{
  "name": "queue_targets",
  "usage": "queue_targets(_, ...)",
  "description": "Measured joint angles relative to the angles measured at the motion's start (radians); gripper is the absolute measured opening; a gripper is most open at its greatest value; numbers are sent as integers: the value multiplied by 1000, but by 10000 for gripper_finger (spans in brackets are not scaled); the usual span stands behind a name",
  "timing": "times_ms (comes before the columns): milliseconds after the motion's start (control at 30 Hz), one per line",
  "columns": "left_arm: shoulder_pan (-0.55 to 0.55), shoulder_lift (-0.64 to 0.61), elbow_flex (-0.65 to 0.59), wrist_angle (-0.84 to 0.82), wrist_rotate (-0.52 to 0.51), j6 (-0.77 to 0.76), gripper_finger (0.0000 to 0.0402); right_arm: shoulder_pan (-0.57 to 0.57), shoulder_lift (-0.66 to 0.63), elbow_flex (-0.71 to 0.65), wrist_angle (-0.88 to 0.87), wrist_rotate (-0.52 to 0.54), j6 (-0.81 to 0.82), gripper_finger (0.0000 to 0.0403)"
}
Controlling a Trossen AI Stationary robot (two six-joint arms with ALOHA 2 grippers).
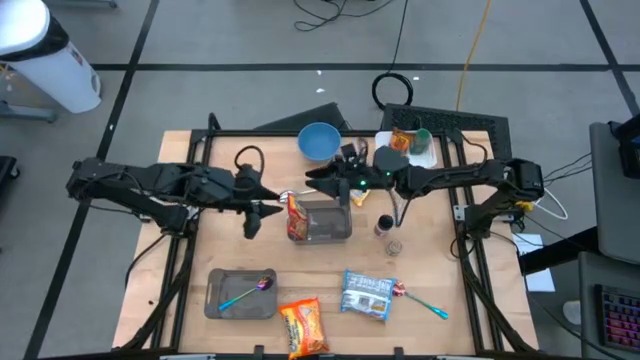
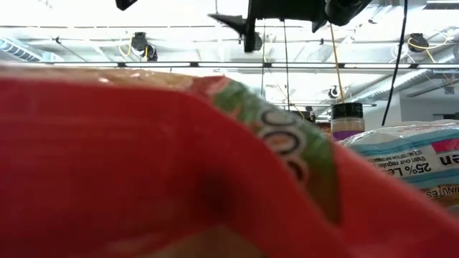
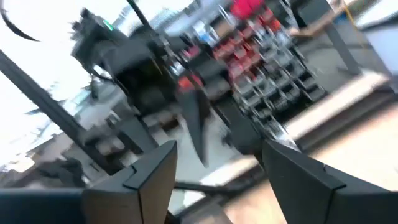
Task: Pick & Place Food Item
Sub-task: Put the orange spoon into the bottom black bin
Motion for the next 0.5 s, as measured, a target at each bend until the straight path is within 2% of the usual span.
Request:
queue_targets(200,24,77,0,166,-24,52,170,-29,2,-1,70,-86,17,234)
queue_targets(333,47,122,0,296,-23,-26,170,-35,0,0,72,-161,75,229)
queue_targets(500,69,147,0,435,-20,-148,170,-70,-11,0,63,-333,93,227)
